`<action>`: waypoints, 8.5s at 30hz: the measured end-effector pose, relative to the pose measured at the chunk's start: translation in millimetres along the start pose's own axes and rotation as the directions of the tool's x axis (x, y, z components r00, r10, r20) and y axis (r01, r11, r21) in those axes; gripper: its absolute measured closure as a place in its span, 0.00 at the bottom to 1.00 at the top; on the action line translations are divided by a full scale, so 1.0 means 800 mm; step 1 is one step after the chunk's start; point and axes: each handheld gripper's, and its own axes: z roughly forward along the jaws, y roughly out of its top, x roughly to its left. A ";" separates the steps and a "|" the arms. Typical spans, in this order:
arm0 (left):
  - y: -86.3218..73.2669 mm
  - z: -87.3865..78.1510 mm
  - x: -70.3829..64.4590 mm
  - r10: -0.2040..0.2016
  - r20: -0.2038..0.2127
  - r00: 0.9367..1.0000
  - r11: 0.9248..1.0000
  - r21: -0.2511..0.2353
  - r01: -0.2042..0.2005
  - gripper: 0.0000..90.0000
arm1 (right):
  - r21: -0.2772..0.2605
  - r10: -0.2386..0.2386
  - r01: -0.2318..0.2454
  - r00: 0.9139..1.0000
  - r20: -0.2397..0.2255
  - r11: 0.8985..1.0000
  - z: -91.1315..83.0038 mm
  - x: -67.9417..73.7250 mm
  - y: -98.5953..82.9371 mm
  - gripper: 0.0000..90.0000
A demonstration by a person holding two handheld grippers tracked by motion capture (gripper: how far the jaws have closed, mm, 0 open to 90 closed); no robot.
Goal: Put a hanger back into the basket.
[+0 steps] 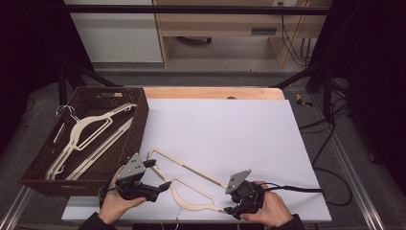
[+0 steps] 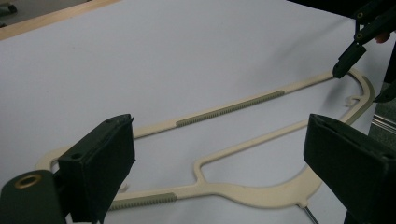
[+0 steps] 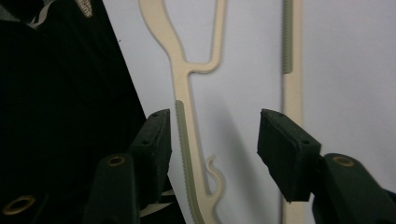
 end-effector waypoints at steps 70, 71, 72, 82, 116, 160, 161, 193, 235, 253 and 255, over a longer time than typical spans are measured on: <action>-0.005 0.128 -0.100 0.235 0.338 0.911 0.892 0.296 -0.340 0.71 | -0.011 -0.055 0.054 0.994 -0.097 0.998 0.006 -0.003 0.003 0.89; -0.005 0.127 -0.099 0.241 0.333 0.912 0.888 0.303 -0.345 0.74 | -0.012 -0.051 0.050 0.994 -0.096 0.999 0.006 -0.002 0.003 0.89; -0.005 0.127 -0.098 0.234 0.328 0.915 0.894 0.298 -0.335 0.78 | -0.013 -0.052 0.051 0.994 -0.099 0.999 0.006 -0.003 0.003 0.88; 0.016 0.118 -0.100 0.309 0.351 0.884 0.862 0.289 -0.416 0.81 | -0.027 -0.068 0.066 0.995 -0.074 0.997 0.005 -0.002 0.001 0.87; 0.107 0.062 -0.075 0.253 0.260 0.932 0.957 0.074 -0.280 0.36 | -0.182 -0.273 0.293 0.954 0.127 0.939 0.017 -0.003 -0.001 0.91; 0.037 0.065 -0.021 0.481 0.165 0.861 0.845 0.176 -0.506 0.76 | -0.188 -0.236 0.252 0.966 0.105 0.949 -0.012 -0.023 0.003 0.92; 0.038 0.064 -0.020 0.480 0.163 0.862 0.847 0.169 -0.503 0.77 | -0.189 -0.235 0.251 0.967 0.103 0.949 -0.012 -0.023 0.003 0.92; 0.077 0.032 -0.045 0.315 0.136 0.939 0.944 0.062 -0.326 0.96 | -0.494 0.107 0.039 0.958 0.264 0.868 -0.079 -0.050 -0.003 0.32; 0.140 -0.147 0.112 0.057 -0.130 0.990 0.997 -0.038 -0.063 0.96 | -0.638 0.351 -0.166 0.920 0.175 0.752 -0.092 -0.067 -0.058 0.08; 0.095 -0.200 0.199 -0.075 -0.226 0.971 0.995 -0.074 0.059 0.96 | -0.635 0.359 -0.168 0.915 0.183 0.754 -0.090 -0.068 -0.059 0.06; 0.087 -0.204 0.208 -0.082 -0.236 0.968 0.995 -0.070 0.068 0.96 | -0.633 0.356 -0.166 0.916 0.184 0.756 -0.090 -0.068 -0.059 0.06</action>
